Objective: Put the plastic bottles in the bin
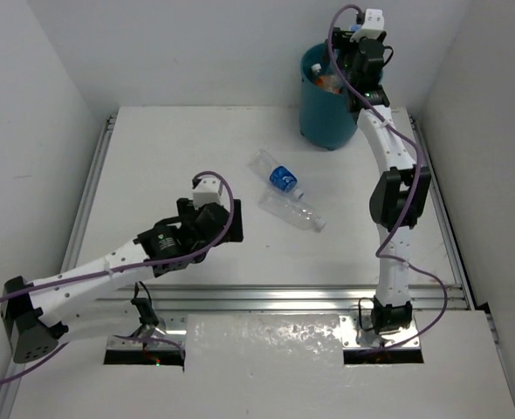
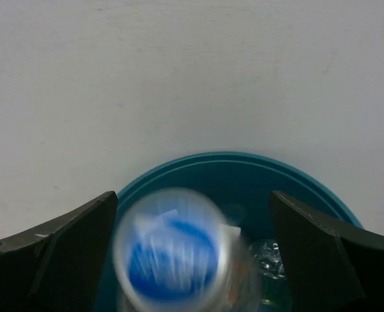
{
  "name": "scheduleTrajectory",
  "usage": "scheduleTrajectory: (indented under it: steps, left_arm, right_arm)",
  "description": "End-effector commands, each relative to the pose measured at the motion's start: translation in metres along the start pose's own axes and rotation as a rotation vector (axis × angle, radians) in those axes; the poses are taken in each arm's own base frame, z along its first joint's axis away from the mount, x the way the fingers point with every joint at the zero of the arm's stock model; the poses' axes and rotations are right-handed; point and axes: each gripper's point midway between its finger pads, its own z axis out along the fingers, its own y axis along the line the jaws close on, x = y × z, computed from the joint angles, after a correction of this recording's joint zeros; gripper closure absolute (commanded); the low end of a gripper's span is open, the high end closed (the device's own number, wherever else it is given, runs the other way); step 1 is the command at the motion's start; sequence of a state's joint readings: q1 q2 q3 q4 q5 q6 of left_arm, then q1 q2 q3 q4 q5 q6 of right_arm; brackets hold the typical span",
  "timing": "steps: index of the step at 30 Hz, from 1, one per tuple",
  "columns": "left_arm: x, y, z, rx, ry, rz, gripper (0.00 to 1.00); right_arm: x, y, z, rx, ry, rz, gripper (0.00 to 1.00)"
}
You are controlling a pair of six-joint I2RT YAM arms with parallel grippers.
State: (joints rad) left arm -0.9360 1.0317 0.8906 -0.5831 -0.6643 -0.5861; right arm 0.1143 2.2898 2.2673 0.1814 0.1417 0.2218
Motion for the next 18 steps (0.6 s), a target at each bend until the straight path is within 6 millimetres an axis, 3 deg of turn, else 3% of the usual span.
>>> scheduleTrajectory:
  steps: [1,3,5,6,8,9,10,12,13,15,16,17,18]
  left_arm:
    - [-0.004,-0.008,0.0,0.025,0.02,0.014,0.0]
    - [-0.008,-0.009,-0.002,0.032,0.016,0.003,0.0]
    - [-0.014,-0.011,-0.003,0.047,0.017,-0.007,0.0]
    - [-0.018,-0.013,-0.005,0.057,0.025,-0.011,0.0]
    - [-0.029,-0.011,-0.004,0.037,0.028,-0.023,0.0]
    - [-0.029,-0.005,-0.005,0.007,0.04,-0.012,0.0]
    - [-0.031,-0.001,-0.004,-0.015,0.046,-0.008,0.0]
    - [-0.038,0.008,-0.003,-0.057,0.053,0.008,0.0]
    - [-0.039,0.011,-0.003,-0.068,0.056,0.031,0.0]
    - [-0.041,0.021,-0.003,-0.107,0.058,0.061,0.0]
    - [-0.041,0.025,-0.002,-0.12,0.057,0.079,0.0]
    - [-0.039,0.032,-0.002,-0.143,0.058,0.086,0.0]
    - [-0.041,0.037,0.0,-0.162,0.041,0.095,0.0]
  right_arm:
    - [-0.065,-0.022,-0.004,0.046,-0.155,-0.055,0.01]
    - [-0.059,-0.018,-0.008,0.023,-0.114,-0.046,0.01]
    - [-0.069,-0.013,-0.021,0.008,-0.095,-0.031,0.01]
    - [-0.093,-0.008,-0.034,-0.011,-0.112,-0.022,0.01]
    - [-0.079,0.007,-0.054,-0.08,0.008,-0.034,0.01]
    - [-0.078,0.027,-0.07,-0.167,0.044,-0.037,0.01]
    - [-0.073,0.034,-0.103,-0.201,0.11,-0.053,0.01]
    - [-0.059,0.043,-0.144,-0.195,0.173,-0.051,0.01]
    - [-0.047,0.036,-0.181,-0.173,0.208,-0.035,0.01]
    - [-0.032,0.045,-0.219,-0.207,0.246,-0.006,0.01]
    - [0.003,0.051,-0.244,-0.262,0.328,-0.008,0.01]
    - [-0.002,0.058,-0.268,-0.299,0.341,-0.012,0.01]
    - [0.024,0.069,-0.288,-0.355,0.41,-0.051,0.01]
